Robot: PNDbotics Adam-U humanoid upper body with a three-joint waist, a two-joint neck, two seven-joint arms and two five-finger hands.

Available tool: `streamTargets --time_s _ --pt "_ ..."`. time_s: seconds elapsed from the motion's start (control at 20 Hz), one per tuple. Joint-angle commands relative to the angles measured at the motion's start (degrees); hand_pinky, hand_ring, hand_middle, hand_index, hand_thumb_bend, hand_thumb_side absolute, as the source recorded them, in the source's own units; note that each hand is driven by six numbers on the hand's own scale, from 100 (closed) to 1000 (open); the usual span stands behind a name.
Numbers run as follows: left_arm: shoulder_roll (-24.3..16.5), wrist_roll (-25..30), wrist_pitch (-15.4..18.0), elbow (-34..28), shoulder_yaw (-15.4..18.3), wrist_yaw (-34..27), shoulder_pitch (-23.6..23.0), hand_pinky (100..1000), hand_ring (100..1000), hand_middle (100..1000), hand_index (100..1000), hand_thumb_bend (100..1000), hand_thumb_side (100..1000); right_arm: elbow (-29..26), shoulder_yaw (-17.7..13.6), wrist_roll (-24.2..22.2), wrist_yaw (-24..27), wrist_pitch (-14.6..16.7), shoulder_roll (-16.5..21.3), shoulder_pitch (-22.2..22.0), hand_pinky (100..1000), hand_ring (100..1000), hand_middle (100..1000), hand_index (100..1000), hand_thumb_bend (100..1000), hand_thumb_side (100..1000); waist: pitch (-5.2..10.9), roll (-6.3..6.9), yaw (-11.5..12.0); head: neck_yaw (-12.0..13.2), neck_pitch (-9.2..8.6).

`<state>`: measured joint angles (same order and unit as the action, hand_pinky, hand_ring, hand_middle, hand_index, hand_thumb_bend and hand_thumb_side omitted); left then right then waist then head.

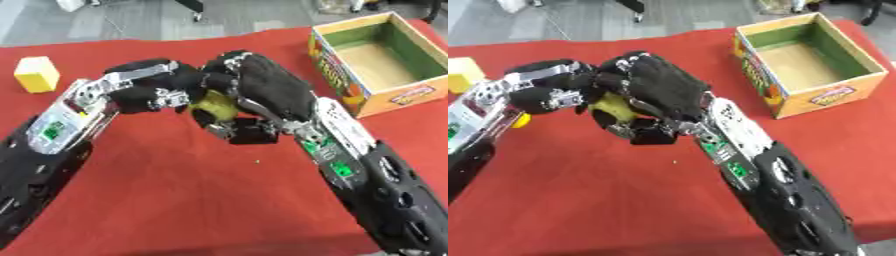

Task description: Pick up the objects with one hand, pass them to the other hand, and then place them into the box on the other side of the table.

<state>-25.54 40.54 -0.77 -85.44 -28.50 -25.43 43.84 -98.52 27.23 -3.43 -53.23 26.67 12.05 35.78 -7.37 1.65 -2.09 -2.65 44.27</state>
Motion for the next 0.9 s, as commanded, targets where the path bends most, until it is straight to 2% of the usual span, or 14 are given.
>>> streamTargets --time_s 0.05,0.25,0.5,0.9 --pt "-3.1 -0.3 1.1 -4.2 4.9 -6.4 1.0 705 541 527 553 914 788 2.8 -0.5 -0.1 -1.6 -0.4 2.1 -1.0 524 425 253 675 100 100 1.63 0.76 0.0 -0.2 -0.15" --pt "-4.3 -0.1 1.6 -4.9 6.0 -6.7 -0.3 708 543 529 555 892 759 2.8 -0.7 0.2 -1.8 -0.6 2.1 -1.1 524 425 253 675 100 100 1.63 0.73 0.0 -0.3 -0.15" --pt "-6.4 2.9 2.9 -5.8 7.4 -5.3 -2.1 718 549 536 562 769 641 2.8 -1.1 0.4 -2.0 -0.9 2.0 -1.3 524 425 253 676 100 100 1.57 0.71 0.0 -0.5 -0.15" --pt "-9.3 5.5 5.6 -6.1 10.8 -4.0 -5.6 724 553 537 563 701 591 2.9 -1.7 0.7 -2.3 -1.4 2.0 -1.7 523 425 253 676 100 100 1.50 0.68 0.1 -0.6 -0.15"
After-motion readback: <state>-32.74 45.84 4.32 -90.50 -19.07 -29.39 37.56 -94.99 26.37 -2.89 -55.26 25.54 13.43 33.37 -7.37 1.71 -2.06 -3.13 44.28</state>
